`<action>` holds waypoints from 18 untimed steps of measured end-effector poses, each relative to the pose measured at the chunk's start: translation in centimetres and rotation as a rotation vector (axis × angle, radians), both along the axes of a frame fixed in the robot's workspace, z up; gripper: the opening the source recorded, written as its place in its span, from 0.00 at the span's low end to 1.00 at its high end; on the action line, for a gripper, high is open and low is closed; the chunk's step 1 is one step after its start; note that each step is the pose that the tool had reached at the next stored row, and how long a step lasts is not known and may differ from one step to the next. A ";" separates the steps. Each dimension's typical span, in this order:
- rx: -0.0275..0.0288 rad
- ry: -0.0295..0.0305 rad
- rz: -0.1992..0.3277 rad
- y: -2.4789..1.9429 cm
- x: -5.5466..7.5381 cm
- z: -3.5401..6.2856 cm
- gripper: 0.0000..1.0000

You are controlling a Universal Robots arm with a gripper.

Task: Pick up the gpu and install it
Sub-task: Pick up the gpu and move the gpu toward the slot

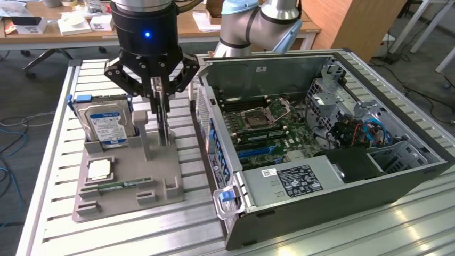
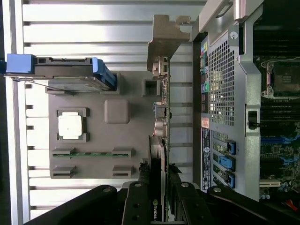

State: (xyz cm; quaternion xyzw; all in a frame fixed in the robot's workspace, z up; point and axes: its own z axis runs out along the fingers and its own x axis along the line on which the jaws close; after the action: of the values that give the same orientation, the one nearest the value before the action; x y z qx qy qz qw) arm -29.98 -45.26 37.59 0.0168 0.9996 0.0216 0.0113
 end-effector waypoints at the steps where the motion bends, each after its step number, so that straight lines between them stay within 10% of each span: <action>1: 0.0000 0.0001 0.000 0.00 0.0 0.00 0.27; 18: 0.0001 0.0000 0.000 0.00 0.0 1.57 0.27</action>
State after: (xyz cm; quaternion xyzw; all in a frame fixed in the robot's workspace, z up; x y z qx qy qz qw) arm -29.98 -45.26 39.16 0.0168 0.9996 0.0217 0.0113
